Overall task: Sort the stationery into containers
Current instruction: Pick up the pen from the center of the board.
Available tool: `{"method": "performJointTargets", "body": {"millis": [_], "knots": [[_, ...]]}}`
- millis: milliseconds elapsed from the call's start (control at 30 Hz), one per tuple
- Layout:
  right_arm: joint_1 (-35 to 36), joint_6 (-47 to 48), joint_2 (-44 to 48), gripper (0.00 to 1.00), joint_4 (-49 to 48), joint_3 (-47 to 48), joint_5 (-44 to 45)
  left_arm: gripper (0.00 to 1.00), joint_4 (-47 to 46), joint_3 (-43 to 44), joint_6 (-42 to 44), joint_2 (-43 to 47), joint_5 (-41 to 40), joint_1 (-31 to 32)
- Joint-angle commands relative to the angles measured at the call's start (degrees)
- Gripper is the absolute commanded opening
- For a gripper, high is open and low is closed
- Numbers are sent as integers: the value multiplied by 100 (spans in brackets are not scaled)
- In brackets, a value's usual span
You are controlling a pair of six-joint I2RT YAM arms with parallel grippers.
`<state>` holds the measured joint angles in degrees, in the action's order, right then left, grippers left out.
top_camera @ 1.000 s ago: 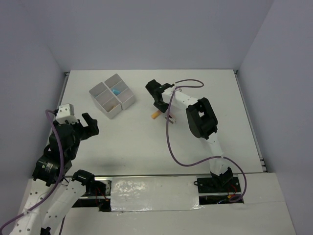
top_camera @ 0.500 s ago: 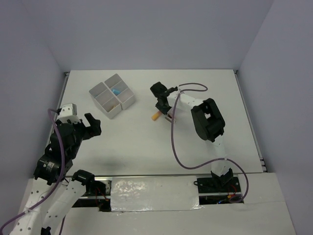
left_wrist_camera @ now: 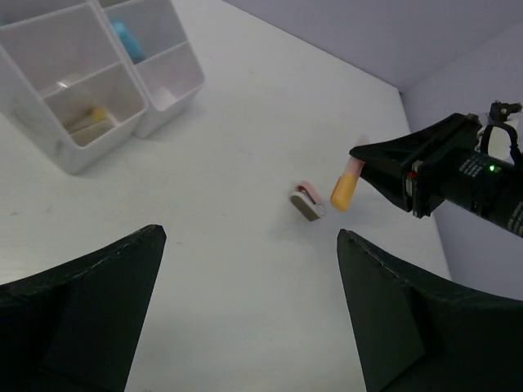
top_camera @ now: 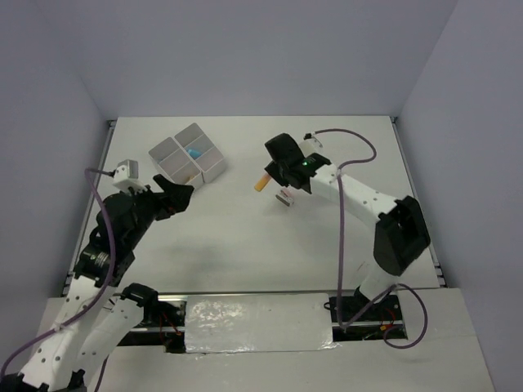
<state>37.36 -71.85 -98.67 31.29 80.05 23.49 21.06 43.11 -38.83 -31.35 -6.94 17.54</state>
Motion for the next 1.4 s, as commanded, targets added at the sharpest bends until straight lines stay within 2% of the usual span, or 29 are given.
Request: {"method": "performJointTargets", "body": {"millis": [0,33,133,200,400,567,767,1100,1267,1367], "knots": [[314,136,873,0,-377,-479,402,99,-1584,-250,-871,-546,1217,-31],[489,111,1059,0,-404,-603,603,99,-2353,-346,-1124,-695,1456,-31],[719,93,1701,0,-685,-1034,754,94,-3578,-637,-1531,-1432,2222,73],[816,163,2053,0,-843,-1272,745,93,-3871,-611,-1479,-1662,2285,249],[1045,181,2423,0,-659,-1281,1044,91,-3873,-181,-1119,-2507,2146,1197],[1054,163,2476,0,-589,-1299,1062,89,-4416,-225,-1022,-2743,2407,1480],[1045,128,2739,0,-694,-1457,1079,86,-4417,-215,-986,-3061,2355,1586],[1080,216,2827,0,-922,-1536,912,74,-4997,48,-969,-3737,2952,1691],[1089,286,2801,0,-993,-1572,833,73,-5287,92,-951,-3878,3233,1770],[1115,303,2792,0,-1028,-1554,833,64,-5340,118,-977,-3974,3287,1805]]}}
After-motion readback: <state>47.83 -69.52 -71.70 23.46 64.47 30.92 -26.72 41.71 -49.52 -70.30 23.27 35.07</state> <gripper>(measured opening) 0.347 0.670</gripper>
